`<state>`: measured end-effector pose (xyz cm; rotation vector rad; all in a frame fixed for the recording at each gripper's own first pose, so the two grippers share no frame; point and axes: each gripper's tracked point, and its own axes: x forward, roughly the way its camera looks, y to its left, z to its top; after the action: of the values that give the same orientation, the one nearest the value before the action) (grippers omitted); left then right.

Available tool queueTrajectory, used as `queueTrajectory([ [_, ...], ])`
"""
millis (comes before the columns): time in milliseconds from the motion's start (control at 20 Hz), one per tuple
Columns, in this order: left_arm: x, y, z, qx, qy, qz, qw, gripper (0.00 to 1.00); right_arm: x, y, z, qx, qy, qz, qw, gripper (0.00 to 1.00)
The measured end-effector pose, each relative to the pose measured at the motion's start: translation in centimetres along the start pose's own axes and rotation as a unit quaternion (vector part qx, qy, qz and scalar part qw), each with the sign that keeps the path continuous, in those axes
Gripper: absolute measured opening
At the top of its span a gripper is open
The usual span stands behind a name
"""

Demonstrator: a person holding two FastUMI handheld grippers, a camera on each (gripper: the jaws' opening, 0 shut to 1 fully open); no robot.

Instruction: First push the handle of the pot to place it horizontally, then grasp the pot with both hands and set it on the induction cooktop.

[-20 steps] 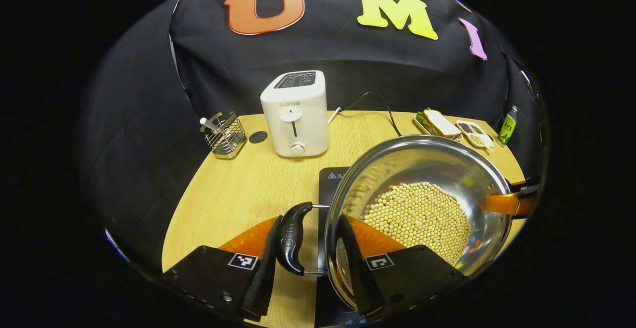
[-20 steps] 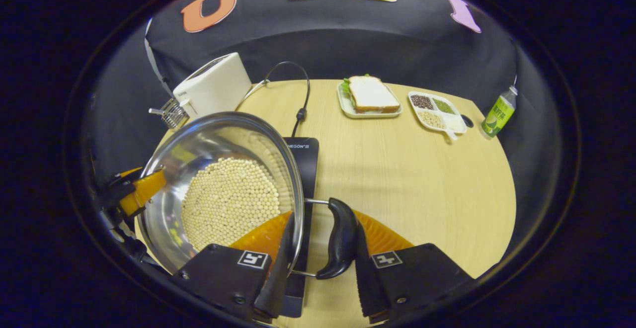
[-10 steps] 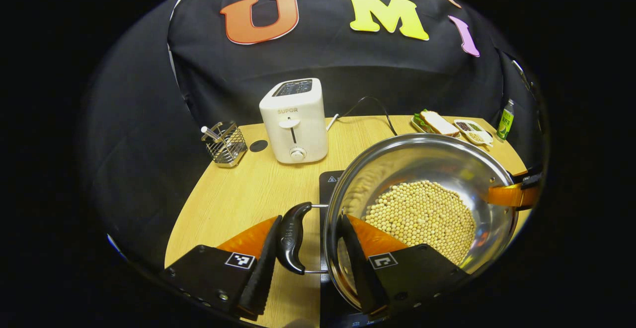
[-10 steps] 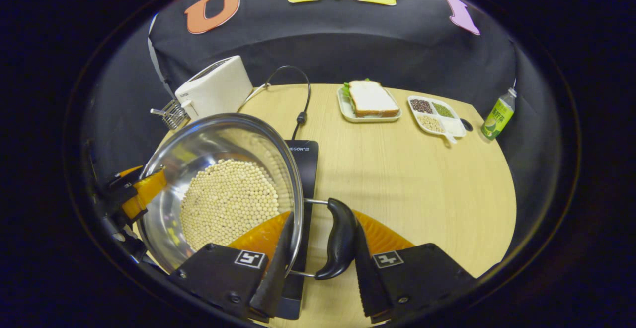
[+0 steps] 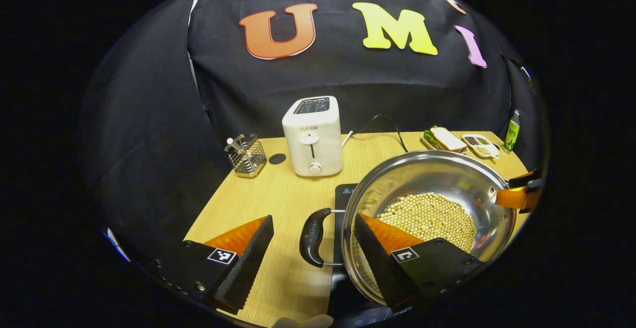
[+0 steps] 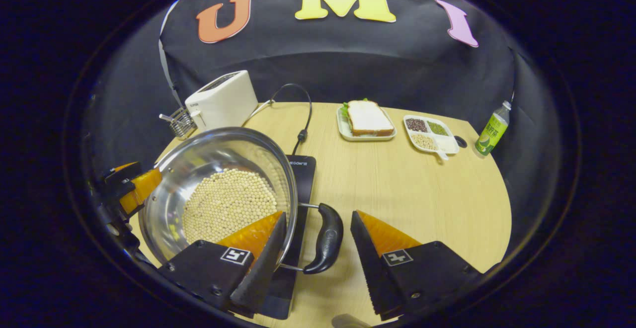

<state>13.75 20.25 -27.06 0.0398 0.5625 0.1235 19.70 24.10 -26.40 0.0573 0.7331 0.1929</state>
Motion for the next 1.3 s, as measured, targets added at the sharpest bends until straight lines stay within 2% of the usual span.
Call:
queueTrajectory([
  [100, -1.0, -0.5, 0.2, 0.000, -0.002, -0.001, 1.000, 0.97, -0.9, 0.0, 0.0, -0.001, -0.006, 0.006, 1.000, 0.87],
  [200, -1.8, -0.8, 0.5, 0.003, -0.006, 0.004, 1.000, 0.97, -1.8, -0.3, 0.3, -0.002, -0.019, 0.009, 1.000, 0.83],
  [250, -2.2, -1.0, 0.7, 0.003, -0.007, 0.006, 1.000, 0.97, -2.4, -0.5, 0.4, -0.004, -0.024, 0.008, 1.000, 0.87],
  [400, -4.1, -2.0, 1.2, 0.006, -0.011, 0.007, 1.000, 0.97, -4.6, -1.2, 0.7, -0.018, -0.043, 0.010, 0.999, 0.87],
  [450, -5.0, -2.5, 1.5, 0.007, -0.016, 0.006, 1.000, 0.97, -5.6, -1.7, 1.0, -0.025, -0.055, 0.009, 0.998, 0.83],
  [500, -6.0, -3.1, 2.1, 0.009, -0.024, 0.004, 1.000, 0.97, -6.7, -2.2, 1.1, -0.035, -0.064, 0.007, 0.997, 0.87],
  [550, -7.1, -3.7, 2.6, 0.011, -0.032, 0.005, 0.999, 0.97, -7.8, -3.0, 1.2, -0.046, -0.075, 0.004, 0.996, 0.82],
  [600, -8.4, -4.7, 3.1, 0.013, -0.041, 0.001, 0.999, 0.96, -9.1, -3.7, 1.4, -0.056, -0.088, 0.003, 0.995, 0.87],
  [700, -11.5, -6.7, 4.7, 0.011, -0.066, -0.005, 0.998, 0.97, -11.9, -5.3, 1.8, -0.073, -0.113, -0.001, 0.991, 0.83],
  [800, -14.8, -8.8, 6.2, 0.008, -0.085, -0.005, 0.996, 0.97, -14.9, -7.1, 2.3, -0.087, -0.138, -0.003, 0.987, 0.87],
  [900, -18.4, -11.1, 7.5, 0.003, -0.109, -0.007, 0.994, 0.97, -18.2, -8.7, 2.6, -0.091, -0.158, 0.004, 0.983, 0.83],
  [1100, -24.2, -15.9, 11.2, -0.007, -0.157, -0.010, 0.988, 0.97, -24.5, -12.9, 3.9, -0.096, -0.203, 0.006, 0.974, 0.83],
  [1300, -29.7, -20.6, 14.2, -0.015, -0.197, -0.016, 0.980, 0.96, -31.2, -17.4, 5.9, -0.092, -0.262, 0.008, 0.961, 0.83],
])
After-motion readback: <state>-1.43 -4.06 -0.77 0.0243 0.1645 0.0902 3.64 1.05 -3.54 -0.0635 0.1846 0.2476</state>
